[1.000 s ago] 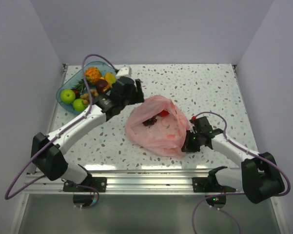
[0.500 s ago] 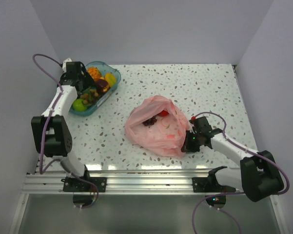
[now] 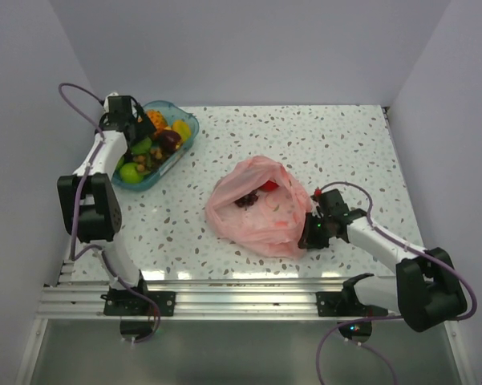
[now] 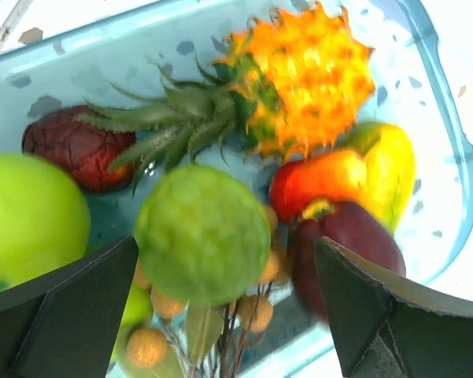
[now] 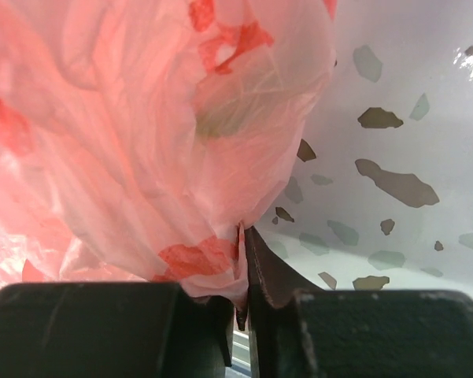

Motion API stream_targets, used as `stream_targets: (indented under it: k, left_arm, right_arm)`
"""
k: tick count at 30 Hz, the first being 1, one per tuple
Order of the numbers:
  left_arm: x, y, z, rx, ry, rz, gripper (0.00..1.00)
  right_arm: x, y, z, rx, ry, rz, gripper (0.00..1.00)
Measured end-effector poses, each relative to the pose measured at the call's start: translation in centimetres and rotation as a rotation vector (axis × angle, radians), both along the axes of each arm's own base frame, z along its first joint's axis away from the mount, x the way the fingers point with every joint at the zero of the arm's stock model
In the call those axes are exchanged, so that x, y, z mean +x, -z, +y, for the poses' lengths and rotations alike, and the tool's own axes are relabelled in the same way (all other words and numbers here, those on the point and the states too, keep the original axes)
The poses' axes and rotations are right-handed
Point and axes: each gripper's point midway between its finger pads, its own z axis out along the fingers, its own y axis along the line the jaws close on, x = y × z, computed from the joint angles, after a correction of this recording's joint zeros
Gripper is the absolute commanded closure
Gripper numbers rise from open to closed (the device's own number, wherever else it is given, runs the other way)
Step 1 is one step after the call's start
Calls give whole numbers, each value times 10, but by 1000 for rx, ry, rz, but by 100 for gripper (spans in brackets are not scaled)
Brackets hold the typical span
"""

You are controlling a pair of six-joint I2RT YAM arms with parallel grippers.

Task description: Untie the knot of the plastic bag and take out the fruit

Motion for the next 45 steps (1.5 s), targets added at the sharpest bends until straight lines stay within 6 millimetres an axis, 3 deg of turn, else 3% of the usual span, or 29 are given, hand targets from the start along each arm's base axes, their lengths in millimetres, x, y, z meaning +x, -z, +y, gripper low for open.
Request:
stream_targets:
  k: [3, 4, 7, 10, 12, 15, 21, 25, 29, 30, 33, 34, 36, 37, 38, 40, 45]
  left_arm:
    - [-18, -5, -11, -9, 35, -2, 0]
    - [-27, -8, -17, -13, 49, -4, 0]
    - [-55, -25, -51, -16, 132, -31, 0]
    - [-83, -41, -100, -31, 256, -67, 0]
    - [-104, -48, -134, -48, 349, -87, 0]
    - [-134, -48, -166, -65, 435, -85, 0]
    - [-198, -22, -219, -122, 564, -10, 0]
    - [-237, 9, -249, -153, 627, 84, 0]
    - [-261, 38, -260, -161, 641, 165, 3]
    - [-262, 45, -260, -157, 634, 183, 4]
    - [-263, 69, -256, -135, 598, 243, 17]
    - [-262, 77, -256, -127, 589, 260, 26]
    - [-259, 88, -256, -113, 576, 281, 37]
    - [-257, 95, -256, -102, 571, 295, 44]
    - [-255, 100, -256, -87, 567, 310, 57]
    - [-245, 109, -259, -55, 562, 328, 73]
    - [-189, 101, -271, 11, 576, 288, 75]
  right_arm:
    - [4, -8, -1, -14, -15, -19, 52]
    - [7, -13, -2, -18, -19, -35, 37]
    - [17, -33, -4, -38, -58, -104, 13]
    - [29, -58, -5, -59, -100, -179, 3]
    - [39, -77, -5, -78, -130, -231, 1]
    - [53, -111, -2, -104, -183, -314, 1]
    - [93, -167, 14, -188, -303, -488, 1]
    - [124, -165, 21, -265, -355, -497, 1]
    - [143, -135, 19, -345, -360, -421, 1]
    - [146, -127, 17, -365, -359, -399, 2]
    - [150, -105, 11, -420, -347, -340, 26]
    - [150, -100, 9, -428, -338, -333, 44]
    - [145, -93, 4, -443, -323, -311, 62]
    - [142, -88, 4, -441, -316, -301, 77]
    - [138, -83, 3, -440, -312, -287, 83]
    - [126, -71, 3, -434, -305, -260, 90]
    - [77, -59, 28, -362, -333, -225, 93]
